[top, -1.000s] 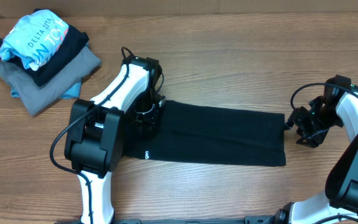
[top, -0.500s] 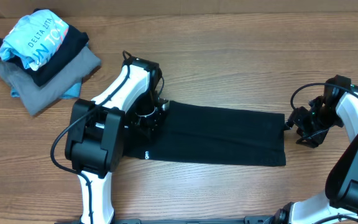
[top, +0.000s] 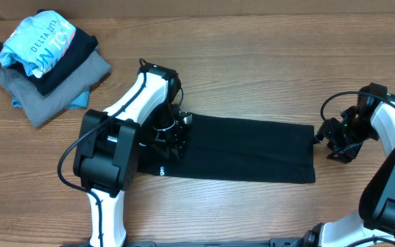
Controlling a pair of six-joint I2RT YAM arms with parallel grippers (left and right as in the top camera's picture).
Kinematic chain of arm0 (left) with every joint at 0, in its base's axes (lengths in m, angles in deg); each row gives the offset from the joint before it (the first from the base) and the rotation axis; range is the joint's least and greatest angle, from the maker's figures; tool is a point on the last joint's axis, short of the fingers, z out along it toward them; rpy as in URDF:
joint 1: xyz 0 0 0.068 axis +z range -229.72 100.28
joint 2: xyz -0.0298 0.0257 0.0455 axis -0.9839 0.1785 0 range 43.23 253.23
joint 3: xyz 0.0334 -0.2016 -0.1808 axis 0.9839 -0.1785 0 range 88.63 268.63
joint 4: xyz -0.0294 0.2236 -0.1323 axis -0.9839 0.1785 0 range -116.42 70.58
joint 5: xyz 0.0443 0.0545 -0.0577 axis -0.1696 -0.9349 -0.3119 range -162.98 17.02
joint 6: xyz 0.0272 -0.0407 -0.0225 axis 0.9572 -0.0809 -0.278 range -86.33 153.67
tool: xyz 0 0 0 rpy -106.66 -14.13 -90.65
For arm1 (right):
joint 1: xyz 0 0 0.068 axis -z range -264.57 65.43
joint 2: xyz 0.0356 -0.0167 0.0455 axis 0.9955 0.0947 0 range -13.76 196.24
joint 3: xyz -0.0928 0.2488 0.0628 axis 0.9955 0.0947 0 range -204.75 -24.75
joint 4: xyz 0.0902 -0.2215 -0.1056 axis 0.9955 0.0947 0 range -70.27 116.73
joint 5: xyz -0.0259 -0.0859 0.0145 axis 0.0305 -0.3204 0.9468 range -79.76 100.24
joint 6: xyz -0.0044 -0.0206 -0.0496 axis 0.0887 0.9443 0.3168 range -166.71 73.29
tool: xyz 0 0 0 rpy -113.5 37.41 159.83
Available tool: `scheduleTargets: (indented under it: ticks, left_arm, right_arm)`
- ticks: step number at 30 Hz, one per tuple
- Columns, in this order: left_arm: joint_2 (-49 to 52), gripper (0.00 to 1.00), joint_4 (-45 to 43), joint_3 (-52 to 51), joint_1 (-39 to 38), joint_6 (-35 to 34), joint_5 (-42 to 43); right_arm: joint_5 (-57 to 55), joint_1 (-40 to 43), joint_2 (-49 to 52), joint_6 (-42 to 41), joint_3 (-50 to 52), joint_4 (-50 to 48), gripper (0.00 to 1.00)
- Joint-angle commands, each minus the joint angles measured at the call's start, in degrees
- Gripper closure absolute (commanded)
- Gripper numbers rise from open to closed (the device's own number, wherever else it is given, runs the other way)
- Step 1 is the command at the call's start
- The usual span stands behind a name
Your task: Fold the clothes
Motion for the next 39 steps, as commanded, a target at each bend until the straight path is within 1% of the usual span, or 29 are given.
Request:
scheduleTargets:
  ticks: [1,3,5,8,10,12,14,16,19,21,27,32,35,38,39]
  left_arm:
    - [-1.81,0.58,1.03,0.13,-0.31,-0.13,0.07]
    - [-1.81,0.58,2.82,2.12,0.59,-2.19,-2.93]
    - [-1.81,0.56,5.05,5.22,1.62,-3.41,-6.43]
    - [-1.81,0.49,8.94,11.69,3.56,-7.58,-15.39]
    - [-1.84,0.46,10.60,15.10,4.70,-10.45,-19.39]
    - [-1.84,0.46,10.88,16.98,5.29,-12.79,-18.71]
    - [-1.84,0.46,10.14,17.11,5.14,-12.92,-17.64]
    - [-1.81,0.44,9.01,16.46,4.28,-13.46,-20.02]
    - [-1.81,0.39,7.10,14.86,3.43,-17.31,-27.93]
    - [-1.81,0.38,6.64,13.70,3.45,-18.12,-30.34]
    - [-1.81,0.39,3.61,7.08,5.68,-18.29,-32.15]
    - [-1.81,0.39,-1.07,1.22,7.17,-17.59,-29.55]
    - [-1.81,0.43,-2.16,-0.59,7.15,-15.89,-26.84]
    - [-1.81,0.53,-2.23,-1.62,7.04,-15.87,-26.62]
    - [-1.81,0.54,-2.32,-2.03,7.04,-15.87,-26.62]
  right_arm:
    - [0.44,0.17,-1.11,0.09,-0.98,0.09,0.36]
    - [0.46,0.17,-1.11,0.07,-0.98,0.07,0.35]
    - [0.46,0.17,-1.11,0.09,-0.98,0.04,0.34]
    - [0.46,0.17,-1.11,0.09,-0.98,0.04,0.34]
    - [0.46,0.17,-1.11,0.09,-0.98,0.02,0.32]
    - [0.46,0.17,-1.11,0.07,-0.98,0.02,0.30]
    - [0.46,0.17,-1.11,0.07,-0.98,0.04,0.30]
    - [0.46,0.17,-1.11,0.07,-0.98,0.09,0.29]
    - [0.46,0.17,-1.11,0.07,-0.98,0.26,0.28]
    - [0.46,0.17,-1.11,0.07,-0.98,0.50,0.26]
    - [0.46,0.17,-1.11,0.07,-0.98,1.16,0.25]
    - [0.46,0.17,-1.11,0.04,-0.98,1.36,0.25]
    - [0.46,0.17,-1.11,0.04,-0.98,1.38,0.22]
    - [0.46,0.17,-1.11,0.02,-0.98,1.60,0.22]
    - [0.46,0.17,-1.11,0.02,-0.98,1.77,0.22]
